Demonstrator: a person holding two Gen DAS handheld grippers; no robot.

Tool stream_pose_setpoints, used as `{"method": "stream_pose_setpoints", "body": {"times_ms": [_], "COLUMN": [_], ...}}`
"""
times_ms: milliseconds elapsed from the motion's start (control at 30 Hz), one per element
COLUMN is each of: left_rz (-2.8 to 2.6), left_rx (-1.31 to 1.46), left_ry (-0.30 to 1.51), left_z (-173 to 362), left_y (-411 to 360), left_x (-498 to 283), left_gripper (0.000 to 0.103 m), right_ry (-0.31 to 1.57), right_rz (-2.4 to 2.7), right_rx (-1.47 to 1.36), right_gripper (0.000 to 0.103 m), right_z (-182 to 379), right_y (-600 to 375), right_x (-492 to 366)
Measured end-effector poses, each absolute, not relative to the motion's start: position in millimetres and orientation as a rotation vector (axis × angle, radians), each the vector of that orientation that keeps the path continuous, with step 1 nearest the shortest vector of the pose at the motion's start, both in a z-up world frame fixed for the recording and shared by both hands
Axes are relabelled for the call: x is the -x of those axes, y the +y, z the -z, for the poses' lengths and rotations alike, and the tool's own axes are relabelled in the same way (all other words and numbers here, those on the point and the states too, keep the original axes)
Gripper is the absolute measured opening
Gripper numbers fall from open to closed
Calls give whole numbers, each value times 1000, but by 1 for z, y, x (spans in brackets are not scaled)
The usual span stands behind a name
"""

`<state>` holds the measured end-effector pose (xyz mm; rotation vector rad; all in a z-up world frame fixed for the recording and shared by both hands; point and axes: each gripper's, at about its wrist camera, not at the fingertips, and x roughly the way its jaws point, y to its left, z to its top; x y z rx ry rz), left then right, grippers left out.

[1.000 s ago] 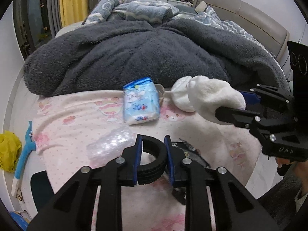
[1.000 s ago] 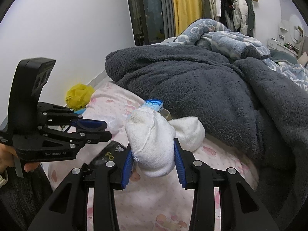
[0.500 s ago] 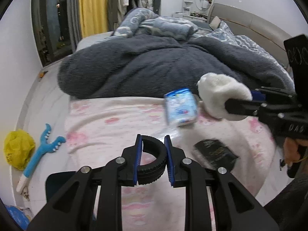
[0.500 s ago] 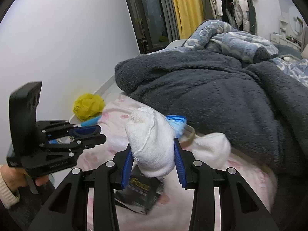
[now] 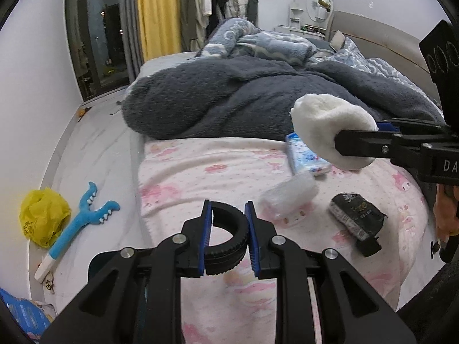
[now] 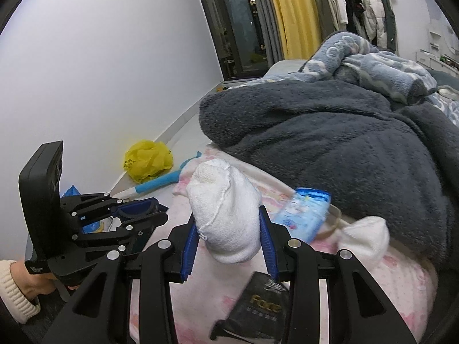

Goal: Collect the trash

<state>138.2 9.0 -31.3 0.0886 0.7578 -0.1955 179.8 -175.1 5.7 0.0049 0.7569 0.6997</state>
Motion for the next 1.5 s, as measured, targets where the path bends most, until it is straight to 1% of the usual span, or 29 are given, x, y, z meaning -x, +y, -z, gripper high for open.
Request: {"method": "stream_pose_setpoints", "body": {"times_ms": [533, 1200, 1500], "left_rz": [80, -36, -70], "left_rx": [-16, 75, 151], "left_ry": [793, 909, 991], "left_z": [49, 92, 118], "left_y": [82, 167, 204], "left_x": [-129, -118, -113], "left_gripper": [25, 25, 25], "right_ry": [773, 797, 817], "right_rz": [-753, -841, -882], "right_rx": [-15, 27, 57], "right_gripper": [40, 40, 40], "right_z": [-6, 3, 11], "right_y": [-113, -32, 5], "right_x": [-182, -180, -177]}}
